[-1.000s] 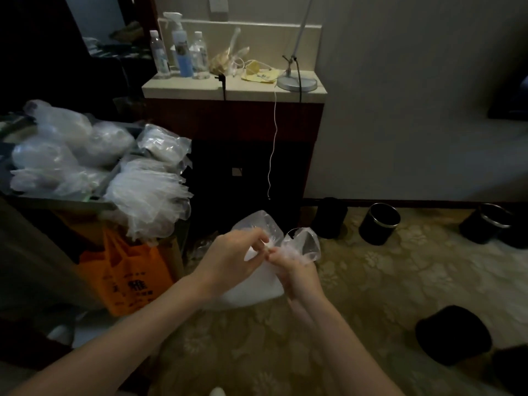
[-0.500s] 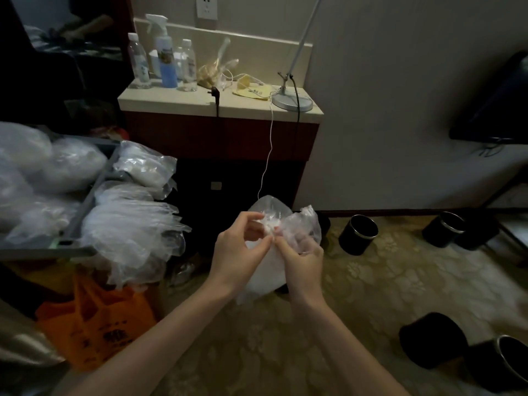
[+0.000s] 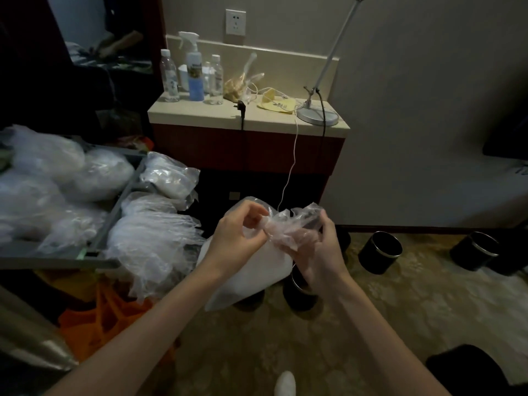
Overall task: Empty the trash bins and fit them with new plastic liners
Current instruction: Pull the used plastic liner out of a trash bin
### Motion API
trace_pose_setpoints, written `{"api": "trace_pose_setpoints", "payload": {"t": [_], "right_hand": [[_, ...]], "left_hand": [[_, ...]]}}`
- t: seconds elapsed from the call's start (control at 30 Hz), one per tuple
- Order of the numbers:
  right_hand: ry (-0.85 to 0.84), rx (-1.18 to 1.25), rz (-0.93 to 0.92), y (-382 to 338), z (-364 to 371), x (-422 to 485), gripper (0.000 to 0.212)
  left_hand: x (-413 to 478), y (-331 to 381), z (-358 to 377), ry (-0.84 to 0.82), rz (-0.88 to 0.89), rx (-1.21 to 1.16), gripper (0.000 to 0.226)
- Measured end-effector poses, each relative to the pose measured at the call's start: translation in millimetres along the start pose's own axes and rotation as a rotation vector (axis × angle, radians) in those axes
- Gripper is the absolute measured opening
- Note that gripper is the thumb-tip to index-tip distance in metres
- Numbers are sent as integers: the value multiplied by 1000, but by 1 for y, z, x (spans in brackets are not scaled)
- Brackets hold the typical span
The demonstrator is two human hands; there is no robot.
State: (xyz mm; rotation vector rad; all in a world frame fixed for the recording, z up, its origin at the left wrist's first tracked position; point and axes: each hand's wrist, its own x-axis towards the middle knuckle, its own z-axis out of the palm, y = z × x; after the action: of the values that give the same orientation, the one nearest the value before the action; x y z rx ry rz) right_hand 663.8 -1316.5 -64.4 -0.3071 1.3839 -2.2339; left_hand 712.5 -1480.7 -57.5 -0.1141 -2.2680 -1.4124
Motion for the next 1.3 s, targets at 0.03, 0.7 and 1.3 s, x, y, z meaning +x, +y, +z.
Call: {"api": "trace_pose_setpoints", "payload": {"t": [0.03,0.7,1.3], "right_hand": [[-55,13,42,-2,-5,3,86],[-300,-968,-384,-27,-53,216,16],[-612,-778,-546,-7,38,290,14]], "left_hand": [[5,-2,-2,-11,6,15,22],[156,-78,44,248,-259,112,21],[157,-80,-39,578,-352,332,9]]}}
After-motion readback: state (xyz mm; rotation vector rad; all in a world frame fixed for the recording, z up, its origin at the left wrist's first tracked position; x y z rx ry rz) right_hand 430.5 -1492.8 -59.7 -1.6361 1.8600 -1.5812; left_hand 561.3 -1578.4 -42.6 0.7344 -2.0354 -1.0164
